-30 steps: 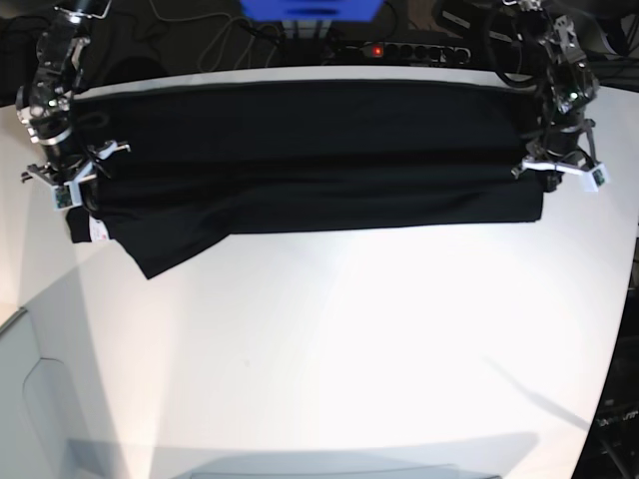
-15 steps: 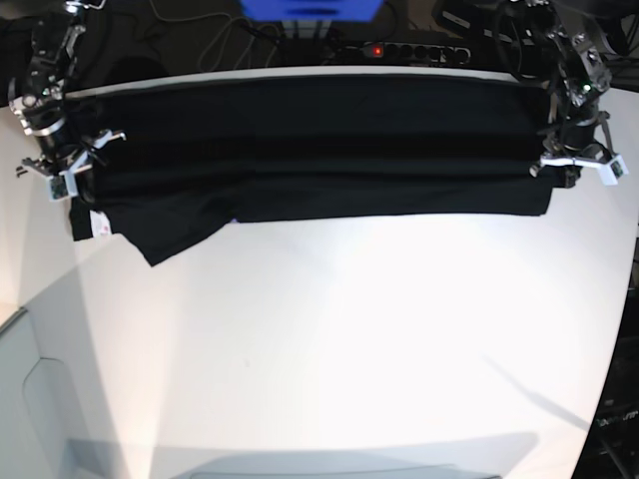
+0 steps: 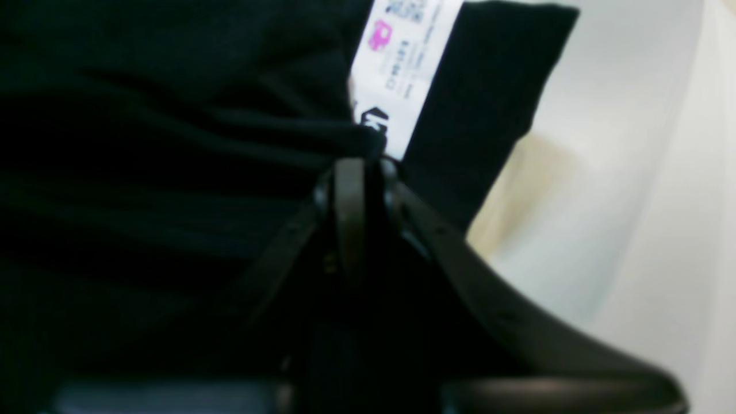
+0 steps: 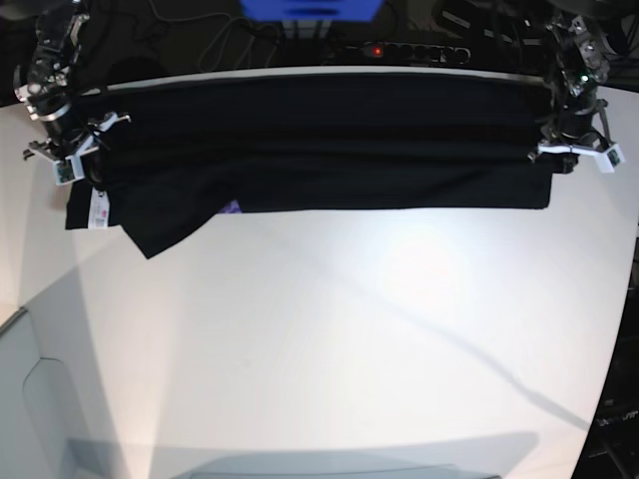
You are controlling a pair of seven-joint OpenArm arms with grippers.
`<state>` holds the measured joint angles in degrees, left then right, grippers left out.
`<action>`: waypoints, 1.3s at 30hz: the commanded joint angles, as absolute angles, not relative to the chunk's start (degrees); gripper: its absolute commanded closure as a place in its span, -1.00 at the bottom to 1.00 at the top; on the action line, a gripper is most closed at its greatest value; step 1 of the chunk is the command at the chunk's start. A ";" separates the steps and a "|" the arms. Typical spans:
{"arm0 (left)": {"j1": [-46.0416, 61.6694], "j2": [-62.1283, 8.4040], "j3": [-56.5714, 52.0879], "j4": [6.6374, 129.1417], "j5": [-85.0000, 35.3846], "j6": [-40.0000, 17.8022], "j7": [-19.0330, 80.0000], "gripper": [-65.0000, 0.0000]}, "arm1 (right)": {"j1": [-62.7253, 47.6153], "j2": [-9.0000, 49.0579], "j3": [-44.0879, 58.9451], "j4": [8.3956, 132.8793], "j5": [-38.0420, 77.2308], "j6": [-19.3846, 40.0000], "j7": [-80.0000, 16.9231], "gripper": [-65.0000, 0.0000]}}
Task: Fold the T-shirt properly
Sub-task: 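Reach the right gripper down to the hanging hem flap and grasp it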
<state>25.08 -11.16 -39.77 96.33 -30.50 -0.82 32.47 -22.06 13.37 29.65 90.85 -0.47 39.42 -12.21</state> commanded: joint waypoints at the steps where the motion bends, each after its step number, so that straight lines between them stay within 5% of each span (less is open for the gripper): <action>1: 25.27 -11.38 -40.22 97.19 -30.20 -0.31 30.99 1.00 | -22.02 14.46 30.11 92.00 -0.04 40.00 -10.95 0.64; 6: 25.45 -10.95 -40.13 97.19 -30.20 -0.31 30.99 0.99 | -21.93 14.20 33.54 96.48 0.31 40.00 -10.68 0.10; 10: 26.15 -10.33 -40.13 97.10 -30.20 -0.31 30.99 0.99 | -19.91 11.82 36.26 101.93 0.31 40.00 -10.95 -0.01; 15: 26.59 -10.24 -40.13 97.10 -30.20 -0.31 30.99 0.98 | -15.43 12.09 30.99 103.08 0.04 40.00 -12.97 -0.02; 25: 26.86 -10.24 -40.13 97.19 -30.20 -0.31 30.99 0.98 | 0.22 12.62 19.03 92.70 0.04 40.00 -33.98 -0.03; 35: 26.86 -10.24 -40.22 97.19 -30.20 -0.31 30.99 0.98 | 3.91 12.70 16.66 81.80 0.04 40.00 -35.91 0.00; 39: 26.86 -10.24 -40.22 97.19 -30.20 -0.31 30.99 0.98 | 3.82 12.62 16.75 81.89 0.04 40.00 -36.00 0.38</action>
<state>26.65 -9.50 -39.72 96.27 -30.11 -0.60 32.36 2.96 12.03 16.38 80.86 -0.60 39.81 -36.86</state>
